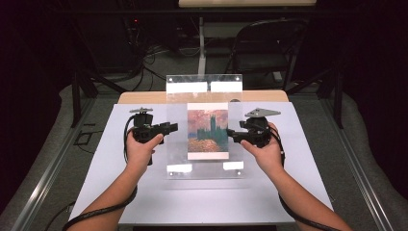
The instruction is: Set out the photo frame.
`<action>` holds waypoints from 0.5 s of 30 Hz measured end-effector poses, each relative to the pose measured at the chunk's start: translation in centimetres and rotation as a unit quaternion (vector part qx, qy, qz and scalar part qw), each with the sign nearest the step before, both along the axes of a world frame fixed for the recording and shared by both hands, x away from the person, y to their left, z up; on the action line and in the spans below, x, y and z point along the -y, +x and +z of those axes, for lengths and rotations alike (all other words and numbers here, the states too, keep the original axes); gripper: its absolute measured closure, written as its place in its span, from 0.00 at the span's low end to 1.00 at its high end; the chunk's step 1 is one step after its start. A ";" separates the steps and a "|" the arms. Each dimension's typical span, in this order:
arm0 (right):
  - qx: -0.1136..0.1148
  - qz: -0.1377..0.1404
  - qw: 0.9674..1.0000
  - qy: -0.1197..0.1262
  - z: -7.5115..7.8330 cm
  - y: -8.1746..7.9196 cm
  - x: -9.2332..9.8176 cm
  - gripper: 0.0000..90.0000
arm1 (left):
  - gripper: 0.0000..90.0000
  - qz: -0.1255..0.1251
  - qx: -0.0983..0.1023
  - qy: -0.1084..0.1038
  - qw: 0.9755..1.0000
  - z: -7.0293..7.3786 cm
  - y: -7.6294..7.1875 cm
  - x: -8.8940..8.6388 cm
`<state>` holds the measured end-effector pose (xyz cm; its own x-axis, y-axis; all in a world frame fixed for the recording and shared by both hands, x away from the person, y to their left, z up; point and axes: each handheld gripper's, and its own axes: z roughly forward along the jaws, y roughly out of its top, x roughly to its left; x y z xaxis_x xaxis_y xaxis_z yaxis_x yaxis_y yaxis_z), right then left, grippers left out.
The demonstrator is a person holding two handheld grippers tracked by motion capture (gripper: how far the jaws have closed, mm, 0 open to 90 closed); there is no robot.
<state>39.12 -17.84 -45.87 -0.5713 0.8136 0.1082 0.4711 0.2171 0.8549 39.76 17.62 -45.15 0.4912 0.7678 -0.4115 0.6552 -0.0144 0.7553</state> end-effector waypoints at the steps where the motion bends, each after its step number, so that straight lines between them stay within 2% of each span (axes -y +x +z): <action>1: 0.010 0.002 1.000 -0.003 0.1 -0.5 0.0 0.42 | 0.66 -0.002 0.007 0.002 1.000 0.1 -0.6 0.0; 8: 0.055 0.010 0.998 -0.022 0.8 -4.5 0.3 0.52 | 0.72 -0.017 0.049 0.001 0.999 0.5 -4.6 -0.7; 10: 0.065 0.011 0.998 -0.019 0.8 -5.7 0.6 0.56 | 0.72 -0.023 0.071 0.012 0.997 0.4 -5.8 -0.6; 15: 0.076 0.013 0.997 -0.006 0.6 -8.1 1.1 0.64 | 0.71 -0.031 0.108 0.023 0.993 0.0 -8.5 -0.6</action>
<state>30.97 -18.96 -45.25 -0.6017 0.7987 0.0090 0.3306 0.2388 0.9131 31.28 18.22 -45.11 0.6103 0.7493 -0.2572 0.4755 -0.0868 0.8754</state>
